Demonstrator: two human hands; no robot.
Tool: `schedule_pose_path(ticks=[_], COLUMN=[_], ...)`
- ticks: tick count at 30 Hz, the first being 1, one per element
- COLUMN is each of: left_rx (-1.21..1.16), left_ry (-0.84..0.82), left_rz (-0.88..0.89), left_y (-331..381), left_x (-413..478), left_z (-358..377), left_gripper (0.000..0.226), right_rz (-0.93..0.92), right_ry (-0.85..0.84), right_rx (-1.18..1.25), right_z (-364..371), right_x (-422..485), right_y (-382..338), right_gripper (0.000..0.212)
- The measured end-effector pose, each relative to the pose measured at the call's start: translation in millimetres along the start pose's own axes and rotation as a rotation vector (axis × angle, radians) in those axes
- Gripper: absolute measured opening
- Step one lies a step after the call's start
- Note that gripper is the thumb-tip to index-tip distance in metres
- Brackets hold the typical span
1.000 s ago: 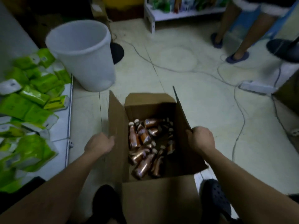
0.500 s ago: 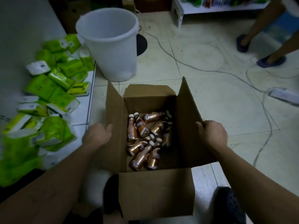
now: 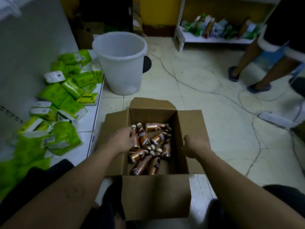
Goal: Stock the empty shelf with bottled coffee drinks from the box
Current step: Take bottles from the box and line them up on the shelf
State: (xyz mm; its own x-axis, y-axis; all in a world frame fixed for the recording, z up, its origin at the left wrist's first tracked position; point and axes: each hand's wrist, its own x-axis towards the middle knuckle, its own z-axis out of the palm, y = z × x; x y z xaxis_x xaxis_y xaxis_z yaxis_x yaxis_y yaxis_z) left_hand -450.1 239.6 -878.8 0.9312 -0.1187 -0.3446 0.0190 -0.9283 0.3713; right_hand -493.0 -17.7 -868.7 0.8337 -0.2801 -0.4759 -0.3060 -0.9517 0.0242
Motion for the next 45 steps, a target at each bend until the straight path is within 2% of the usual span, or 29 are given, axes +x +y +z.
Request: schedule_pose_path(ticks=[4,7,11,13,17,20,22,25,29,31,33,35,39,45], left_rx=[-0.013,-0.045,0.023,0.015,-0.021,-0.076,0.024,0.161,0.053,0.024,0.074,0.185,0.304,0.321], left_ry=[-0.092,-0.15,-0.242,-0.286,-0.327,-0.381,-0.374,-0.356,-0.473,-0.502,-0.525,-0.547,-0.564,-0.548], left_rz=[0.023,0.009,-0.028,-0.073,-0.071,-0.028,-0.083,-0.134,-0.178,-0.243,-0.261,-0.241,-0.23,-0.229], left_y=[15.2,27.2,30.5,30.7,19.3,-1.7,-8.7,-9.8,-6.3,-11.7,-18.5,-20.5,-12.9,-19.9], left_x=[-17.4,-28.9,-30.2,-22.6,-1.8,13.9,28.6,57.3,84.6,88.8,90.6,95.3,99.2,93.6], left_z=[-5.4,3.7,17.7,25.4,48.0,82.5,103.2,137.1,177.1,193.7,209.7,221.0,228.9,233.5], left_gripper=[0.014,0.017,0.056,0.062,0.036,0.055,0.061,0.054,0.036,0.044,0.068,0.082,0.092,0.087], right_rz=[-0.052,-0.064,-0.086,-0.093,-0.144,-0.132,-0.135,-0.159,-0.118,-0.109,-0.041,0.012,0.102,0.177], right_ry=[-0.052,-0.066,-0.141,-0.193,-0.277,-0.336,-0.376,-0.463,-0.471,-0.492,-0.519,-0.542,-0.607,-0.609], right_rx=[0.142,0.212,0.31,0.358,0.354,0.267,0.24,0.235,0.2,0.197,0.268,0.326,0.439,0.807], right_z=[-6.2,-3.7,10.5,24.2,62.7,93.4,111.8,136.3,161.8,176.3,191.3,203.6,220.1,224.4], right_x=[-20.5,-25.7,-13.7,-1.0,29.5,46.5,56.2,73.2,102.4,113.1,119.7,124.2,132.6,139.1], right_y=[-14.3,-20.3,-27.1,-29.5,-38.3,-46.6,-52.2,-63.2,-78.0,-83.1,-82.5,-79.9,-77.7,-75.5], right_gripper=[0.015,0.019,0.027,0.028,0.047,0.049,0.043,0.046,0.045,0.046,0.056,0.06,0.048,0.037])
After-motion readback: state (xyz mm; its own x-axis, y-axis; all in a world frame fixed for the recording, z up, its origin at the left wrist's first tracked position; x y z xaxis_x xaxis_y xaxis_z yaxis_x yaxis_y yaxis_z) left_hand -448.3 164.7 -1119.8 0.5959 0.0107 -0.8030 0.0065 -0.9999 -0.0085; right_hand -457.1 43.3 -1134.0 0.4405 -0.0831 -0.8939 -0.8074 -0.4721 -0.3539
